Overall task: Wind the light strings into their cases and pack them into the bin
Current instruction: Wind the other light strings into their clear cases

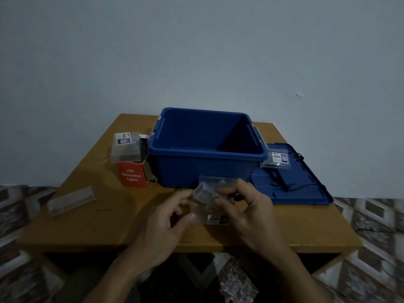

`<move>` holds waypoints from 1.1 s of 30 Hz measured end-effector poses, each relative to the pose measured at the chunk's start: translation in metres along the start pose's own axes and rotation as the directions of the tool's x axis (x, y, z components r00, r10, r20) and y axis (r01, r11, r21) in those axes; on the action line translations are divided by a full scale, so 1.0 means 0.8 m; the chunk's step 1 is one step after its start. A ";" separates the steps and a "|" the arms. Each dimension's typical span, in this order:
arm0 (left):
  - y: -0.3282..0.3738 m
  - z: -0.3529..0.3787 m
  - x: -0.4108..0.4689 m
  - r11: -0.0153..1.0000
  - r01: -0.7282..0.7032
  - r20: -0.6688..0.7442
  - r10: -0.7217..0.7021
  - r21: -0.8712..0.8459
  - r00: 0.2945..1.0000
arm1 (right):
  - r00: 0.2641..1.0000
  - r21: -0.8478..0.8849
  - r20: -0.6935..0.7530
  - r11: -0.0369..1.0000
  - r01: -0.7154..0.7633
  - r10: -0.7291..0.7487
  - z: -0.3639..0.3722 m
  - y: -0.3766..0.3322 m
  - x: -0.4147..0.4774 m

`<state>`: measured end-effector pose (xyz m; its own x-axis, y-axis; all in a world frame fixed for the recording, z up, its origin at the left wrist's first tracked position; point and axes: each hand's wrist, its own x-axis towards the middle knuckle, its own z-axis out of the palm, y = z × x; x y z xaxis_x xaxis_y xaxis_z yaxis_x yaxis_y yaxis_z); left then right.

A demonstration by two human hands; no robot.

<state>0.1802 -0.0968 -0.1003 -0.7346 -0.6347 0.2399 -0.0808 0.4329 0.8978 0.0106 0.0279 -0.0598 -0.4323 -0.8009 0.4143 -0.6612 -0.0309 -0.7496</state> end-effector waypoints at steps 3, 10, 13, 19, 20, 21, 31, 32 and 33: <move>-0.005 0.001 0.000 1.000 -0.006 -0.018 0.006 -0.008 1.000 | 0.997 -0.151 0.071 0.989 0.005 0.005 -0.005 -0.006 0.003; 0.000 0.004 -0.002 0.998 -0.005 -0.080 0.009 0.060 0.997 | 0.949 -0.390 0.308 0.900 0.196 -0.073 -0.015 -0.031 0.022; -0.001 0.002 -0.003 0.998 0.003 -0.086 0.002 0.059 0.996 | 0.932 -0.428 0.346 0.867 0.256 -0.105 -0.008 -0.033 0.023; -0.002 0.003 -0.007 0.967 -0.080 -0.034 0.091 0.241 0.995 | 0.945 -0.415 0.313 0.882 0.224 -0.093 -0.009 -0.008 0.007; 0.000 0.003 -0.006 0.959 -0.089 -0.011 0.096 0.269 0.995 | 0.946 -0.422 0.315 0.882 0.212 -0.076 -0.009 -0.004 0.004; 0.002 0.004 -0.006 0.953 -0.098 0.008 0.100 0.288 0.995 | 0.949 -0.417 0.310 0.888 0.192 -0.059 -0.010 -0.002 0.000; 0.014 0.002 0.003 0.986 0.047 -0.091 -0.062 -0.163 0.994 | 0.990 -0.067 0.084 0.992 -0.106 0.111 -0.003 0.004 -0.011; 0.014 0.003 0.004 0.980 0.067 -0.113 -0.089 -0.185 0.990 | 0.987 -0.037 0.003 0.987 -0.158 0.158 0.000 0.006 -0.011; 0.013 0.002 0.006 0.976 0.097 -0.126 -0.123 -0.195 0.984 | 0.974 -0.007 -0.050 0.975 -0.224 0.223 0.003 0.006 -0.012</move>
<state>0.1745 -0.0942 -0.0906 -0.6280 -0.7588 0.1725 -0.0186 0.2362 0.9715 0.0126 0.0339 -0.0687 -0.5991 -0.7566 0.2620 -0.5519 0.1531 -0.8198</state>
